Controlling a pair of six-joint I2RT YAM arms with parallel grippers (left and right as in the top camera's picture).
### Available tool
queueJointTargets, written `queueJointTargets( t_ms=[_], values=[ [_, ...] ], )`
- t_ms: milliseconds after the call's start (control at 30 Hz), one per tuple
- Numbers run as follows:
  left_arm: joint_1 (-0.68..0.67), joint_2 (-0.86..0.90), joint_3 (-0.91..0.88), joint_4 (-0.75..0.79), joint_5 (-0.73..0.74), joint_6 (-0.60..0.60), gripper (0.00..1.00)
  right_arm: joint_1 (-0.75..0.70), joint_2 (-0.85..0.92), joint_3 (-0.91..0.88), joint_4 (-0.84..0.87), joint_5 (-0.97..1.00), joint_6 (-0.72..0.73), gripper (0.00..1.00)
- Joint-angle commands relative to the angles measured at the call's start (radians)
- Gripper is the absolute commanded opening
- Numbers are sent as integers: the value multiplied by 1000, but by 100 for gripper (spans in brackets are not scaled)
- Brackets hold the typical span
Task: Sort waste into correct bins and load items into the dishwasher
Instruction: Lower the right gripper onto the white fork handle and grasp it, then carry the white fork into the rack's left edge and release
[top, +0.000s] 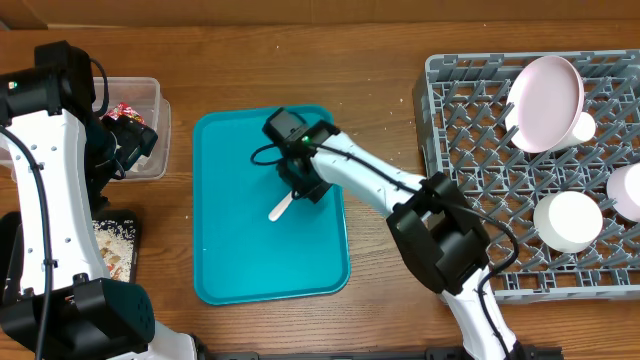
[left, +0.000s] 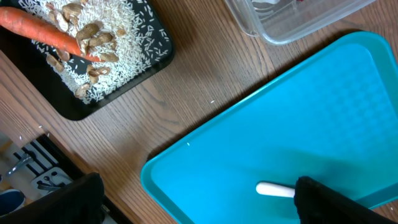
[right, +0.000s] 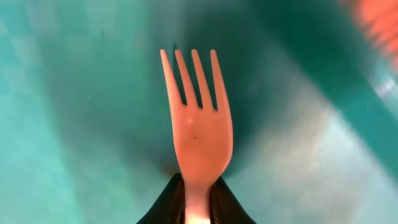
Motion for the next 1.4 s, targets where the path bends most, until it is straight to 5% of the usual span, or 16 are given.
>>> queueJointTargets(
  t_ms=[0, 200, 600, 800, 1067, 1100, 1200, 1367],
  values=[
    [-8, 5, 0, -2, -8, -3, 100, -71, 47, 24, -37, -1, -209, 4],
    [-8, 5, 0, -2, -8, -3, 100, -176, -101, 87, -73, -2, -574, 4],
    [-8, 5, 0, -2, -8, -3, 100, -700, -484, 166, -244, -161, -1298, 4],
    [-8, 5, 0, -2, -8, -3, 100, -776, -473, 86, -285, -267, -1495, 5],
    [-7, 5, 0, -2, -8, -3, 100, -772, -457, -15, -212, -224, -1516, 10],
    [-7, 5, 0, -2, -8, -3, 100, -772, -457, -15, -212, -225, -1516, 15],
    [-7, 5, 0, -2, -8, -3, 100, -768, -457, -15, -209, -225, -1513, 76],
    [-7, 5, 0, -2, -8, -3, 100, -767, -460, -6, -205, -225, -1419, 91]
  ],
)
